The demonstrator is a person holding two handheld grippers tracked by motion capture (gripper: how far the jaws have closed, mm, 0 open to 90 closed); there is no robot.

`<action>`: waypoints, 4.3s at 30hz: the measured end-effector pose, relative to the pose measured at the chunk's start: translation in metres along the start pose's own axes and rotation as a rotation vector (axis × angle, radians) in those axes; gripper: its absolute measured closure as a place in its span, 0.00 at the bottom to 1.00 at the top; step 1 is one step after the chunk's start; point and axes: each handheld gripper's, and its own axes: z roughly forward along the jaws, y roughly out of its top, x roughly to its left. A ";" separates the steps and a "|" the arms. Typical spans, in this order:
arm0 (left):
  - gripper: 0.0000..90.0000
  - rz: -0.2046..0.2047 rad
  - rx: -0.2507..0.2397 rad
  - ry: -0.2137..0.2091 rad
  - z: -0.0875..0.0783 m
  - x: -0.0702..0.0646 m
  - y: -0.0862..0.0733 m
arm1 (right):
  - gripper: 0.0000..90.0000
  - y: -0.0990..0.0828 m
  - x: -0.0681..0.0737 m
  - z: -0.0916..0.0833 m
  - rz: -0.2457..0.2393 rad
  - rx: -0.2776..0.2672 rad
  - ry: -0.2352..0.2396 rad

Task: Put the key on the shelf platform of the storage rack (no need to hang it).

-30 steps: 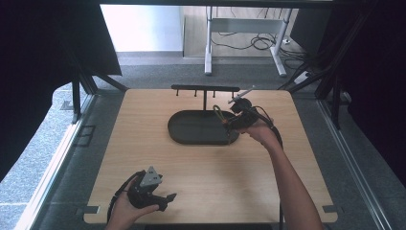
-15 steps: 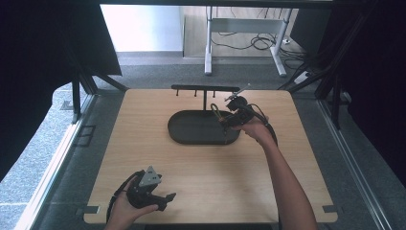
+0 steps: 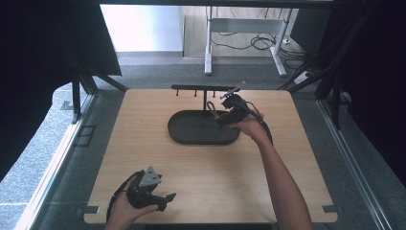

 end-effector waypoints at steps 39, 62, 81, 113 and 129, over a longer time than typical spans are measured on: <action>0.22 -0.001 0.010 -0.004 0.003 0.001 -0.001 | 0.74 -0.016 -0.009 0.029 0.019 0.042 -0.017; 0.22 -0.002 0.009 -0.004 0.003 0.001 -0.001 | 0.74 -0.019 -0.009 0.045 0.013 0.069 -0.030; 0.22 -0.001 0.014 -0.006 0.005 0.001 -0.001 | 0.74 -0.033 -0.016 0.058 0.034 0.099 -0.035; 0.22 0.006 0.031 -0.006 0.010 -0.001 -0.001 | 0.57 -0.060 -0.032 0.029 0.096 0.046 -0.085; 0.22 0.020 0.059 -0.013 0.019 -0.007 0.000 | 0.52 -0.097 -0.012 -0.005 0.061 -0.026 -0.039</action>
